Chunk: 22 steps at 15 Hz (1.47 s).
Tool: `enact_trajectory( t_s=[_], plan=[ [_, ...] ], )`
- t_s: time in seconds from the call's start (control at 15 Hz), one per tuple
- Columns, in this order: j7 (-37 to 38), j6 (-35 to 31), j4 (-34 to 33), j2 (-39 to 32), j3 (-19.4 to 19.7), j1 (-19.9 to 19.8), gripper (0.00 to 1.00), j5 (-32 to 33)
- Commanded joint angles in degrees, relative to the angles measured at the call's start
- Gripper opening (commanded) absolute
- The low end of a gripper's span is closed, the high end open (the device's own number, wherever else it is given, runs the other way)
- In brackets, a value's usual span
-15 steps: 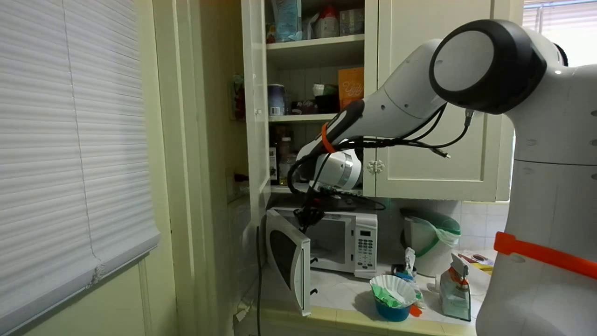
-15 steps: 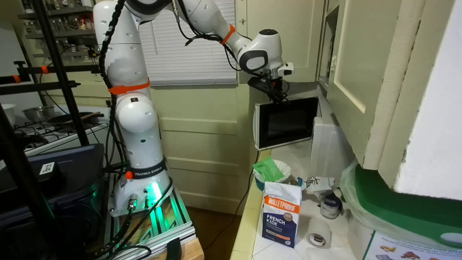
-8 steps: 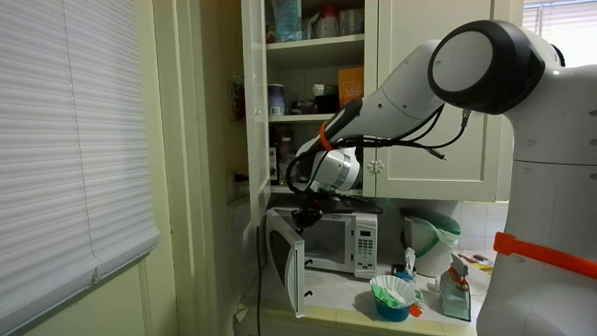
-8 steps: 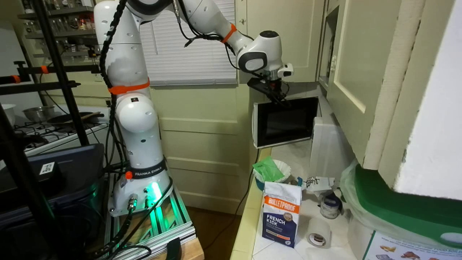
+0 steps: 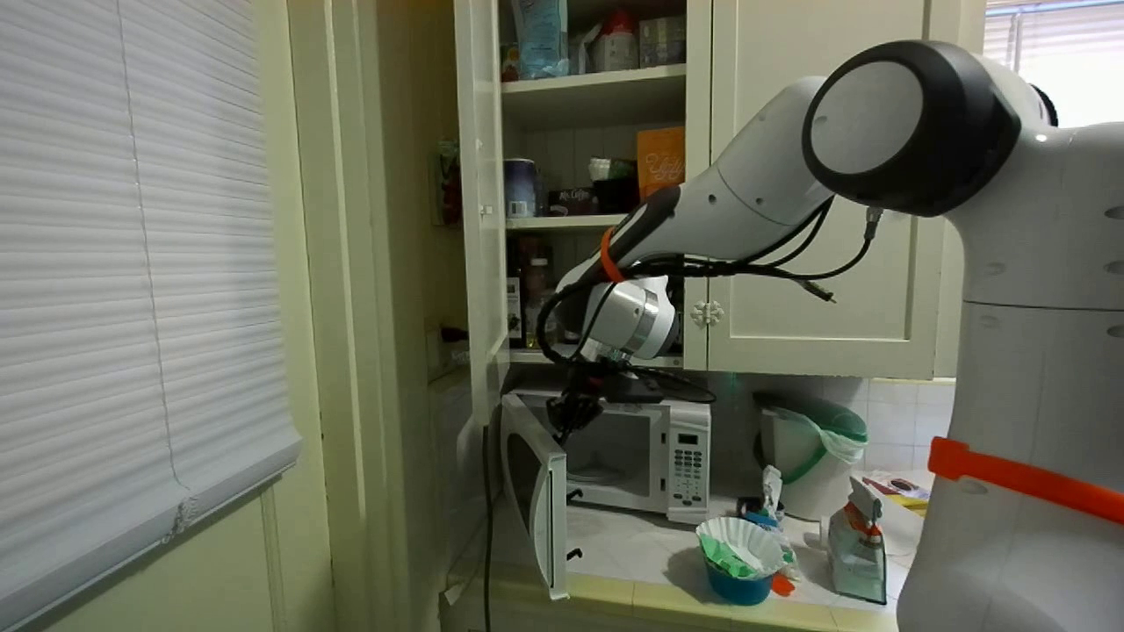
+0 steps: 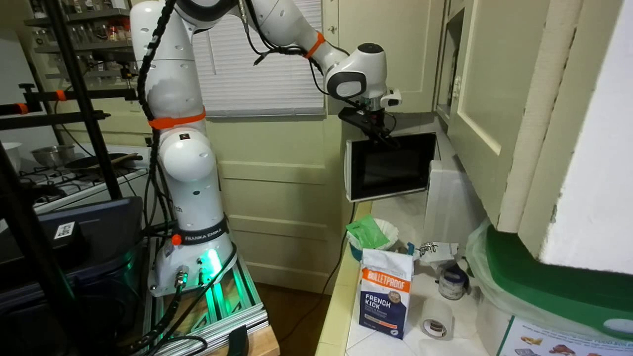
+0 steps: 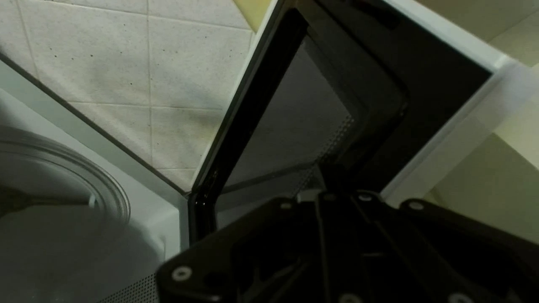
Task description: Open the microwave, then put the blue bowl inside
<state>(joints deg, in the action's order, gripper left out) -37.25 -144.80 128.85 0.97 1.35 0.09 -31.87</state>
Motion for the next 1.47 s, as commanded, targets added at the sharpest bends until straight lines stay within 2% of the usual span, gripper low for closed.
enact_trajectory(
  t_s=[0.0, 0.33, 0.47, 1.0, 1.13, 1.2, 1.27, 1.4],
  plan=[
    [-1.73, 0.98, -1.27, -1.04, -0.37, 0.23, 0.00, -2.16],
    [-1.36, 0.51, -2.01, -1.99, -1.13, 0.36, 0.00, -1.52],
    [0.88, -0.51, -1.73, -1.81, -1.18, 0.06, 0.00, 0.91],
    [5.26, 1.08, 1.59, 4.98, 0.70, -1.21, 0.00, 5.31],
    [7.33, 2.22, 2.32, 6.58, 1.41, -1.54, 0.00, 8.23],
    [8.84, 2.24, 3.02, 7.32, 1.75, -1.79, 0.26, 10.78],
    [10.79, 2.59, 3.70, 8.08, 2.00, -2.02, 0.28, 13.16],
    [16.94, 4.21, 5.61, 9.77, 2.15, -2.97, 0.40, 20.23]
  ],
)
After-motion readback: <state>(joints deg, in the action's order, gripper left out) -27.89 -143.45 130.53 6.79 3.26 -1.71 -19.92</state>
